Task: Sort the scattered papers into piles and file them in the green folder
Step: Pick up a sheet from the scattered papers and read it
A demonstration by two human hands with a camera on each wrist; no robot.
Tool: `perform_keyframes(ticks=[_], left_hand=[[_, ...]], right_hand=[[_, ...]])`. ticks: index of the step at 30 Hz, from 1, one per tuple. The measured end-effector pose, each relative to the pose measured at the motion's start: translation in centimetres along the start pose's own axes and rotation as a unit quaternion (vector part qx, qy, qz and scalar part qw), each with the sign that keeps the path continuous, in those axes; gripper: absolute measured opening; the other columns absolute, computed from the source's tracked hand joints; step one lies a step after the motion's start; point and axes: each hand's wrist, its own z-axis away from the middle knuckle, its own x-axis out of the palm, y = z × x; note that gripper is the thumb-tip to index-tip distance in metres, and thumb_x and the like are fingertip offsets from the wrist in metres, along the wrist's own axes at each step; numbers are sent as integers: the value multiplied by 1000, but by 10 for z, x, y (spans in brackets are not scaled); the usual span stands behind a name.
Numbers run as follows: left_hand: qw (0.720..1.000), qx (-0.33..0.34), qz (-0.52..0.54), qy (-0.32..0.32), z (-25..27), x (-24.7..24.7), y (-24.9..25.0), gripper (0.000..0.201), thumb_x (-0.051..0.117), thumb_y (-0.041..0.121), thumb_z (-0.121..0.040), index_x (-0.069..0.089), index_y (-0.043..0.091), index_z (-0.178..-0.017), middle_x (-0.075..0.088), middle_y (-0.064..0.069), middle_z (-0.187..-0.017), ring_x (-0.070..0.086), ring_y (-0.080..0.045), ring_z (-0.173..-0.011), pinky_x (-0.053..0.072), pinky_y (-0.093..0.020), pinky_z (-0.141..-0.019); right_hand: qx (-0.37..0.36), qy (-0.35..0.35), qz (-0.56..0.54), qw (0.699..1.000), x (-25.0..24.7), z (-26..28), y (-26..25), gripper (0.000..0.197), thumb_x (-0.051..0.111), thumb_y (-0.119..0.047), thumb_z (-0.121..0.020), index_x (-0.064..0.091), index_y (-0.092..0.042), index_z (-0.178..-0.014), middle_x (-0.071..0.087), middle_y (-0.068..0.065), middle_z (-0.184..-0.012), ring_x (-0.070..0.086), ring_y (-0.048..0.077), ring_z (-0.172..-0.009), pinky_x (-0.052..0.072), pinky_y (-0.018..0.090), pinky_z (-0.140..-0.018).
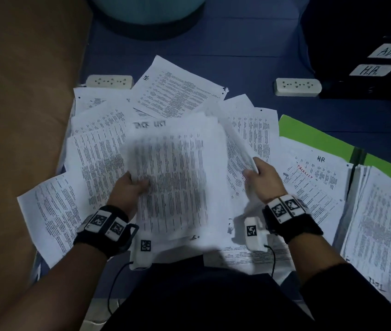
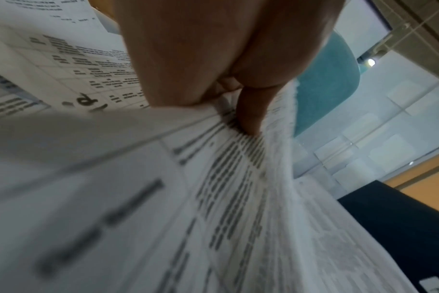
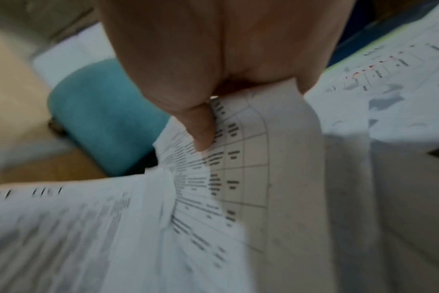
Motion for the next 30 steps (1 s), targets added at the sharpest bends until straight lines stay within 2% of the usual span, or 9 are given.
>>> perform_keyframes(ticks=[2, 5, 10, 13, 15, 17, 21, 25, 30], left_hand=[[998, -5, 62, -10, 0, 3, 7, 25, 42, -5, -95, 57, 15, -96, 62, -6, -87, 61, -25, -82, 52, -44, -76], [997, 6, 72, -20, 1, 13, 11, 22, 40, -3, -97, 57, 10, -104, 63, -2, -84, 64, -18, -73, 57, -34, -62], [998, 11, 61, -20, 2, 30, 14, 32, 39, -4, -97, 52, 18, -116, 65, 1, -103, 63, -21, -95, 51, -41, -82], [999, 20, 31, 9, 0, 29, 12, 30, 45, -5, -95, 51, 16, -115, 64, 3, -99, 63, -13, -88, 51, -29, -70], [998, 28, -10, 46, -3, 24, 9, 32, 53, -3, -92, 48, 11, -120, 62, 2, -95, 62, -11, -82, 50, -22, -62], [997, 15, -26, 72, -8, 18, 4, 42, 58, -2, -89, 42, 8, -127, 61, -3, -96, 62, -14, -81, 51, -26, -67], [996, -8, -41, 76, -10, 11, -3, 48, 63, -3, -85, 43, 7, -128, 63, -9, -104, 63, -23, -90, 51, -37, -81], [995, -12, -62, 72, -6, 12, -6, 29, 65, 2, -85, 53, 6, -111, 64, -12, -106, 62, -30, -99, 50, -36, -82], [992, 0, -110, 61, 5, 16, -1, 8, 61, 8, -90, 53, 9, -89, 59, -6, -84, 59, -22, -79, 43, -24, -61]], right_hand=[[-3, -15, -71, 997, 0, 10, -3, 9, 55, -15, -89, 61, -18, -82, 60, 2, -69, 55, 14, -60, 47, 26, -62], [18, -67, -197, 978, 9, 20, -2, 20, 57, -13, -86, 68, -22, -100, 72, 7, -96, 68, 27, -89, 52, 45, -86], [4, -130, -212, 969, 23, 34, -16, 26, 58, -6, -89, 69, -24, -105, 73, 10, -97, 69, 35, -90, 56, 47, -78], [-3, -120, -154, 981, 25, 24, -11, 17, 59, -14, -89, 68, -20, -103, 73, 9, -96, 68, 29, -87, 54, 49, -85], [3, -61, -84, 995, 22, 12, -6, 17, 61, -29, -87, 64, -17, -99, 69, 11, -99, 64, 22, -91, 51, 41, -89], [30, 28, 63, 997, 15, -3, 0, 37, 66, -36, -86, 60, -16, -116, 61, 9, -119, 57, 25, -110, 41, 31, -93], [86, 68, 330, 938, 8, -24, 11, 63, 74, -35, -77, 45, -13, -128, 45, 14, -133, 41, 35, -123, 33, 47, -100], [71, 81, 375, 921, 16, -29, 24, 56, 73, -29, -76, 45, -13, -122, 45, 14, -126, 41, 35, -118, 34, 49, -97], [111, 82, 383, 913, 17, -30, 24, 69, 78, -42, -70, 46, -10, -121, 47, 13, -125, 43, 34, -117, 37, 51, -94]])
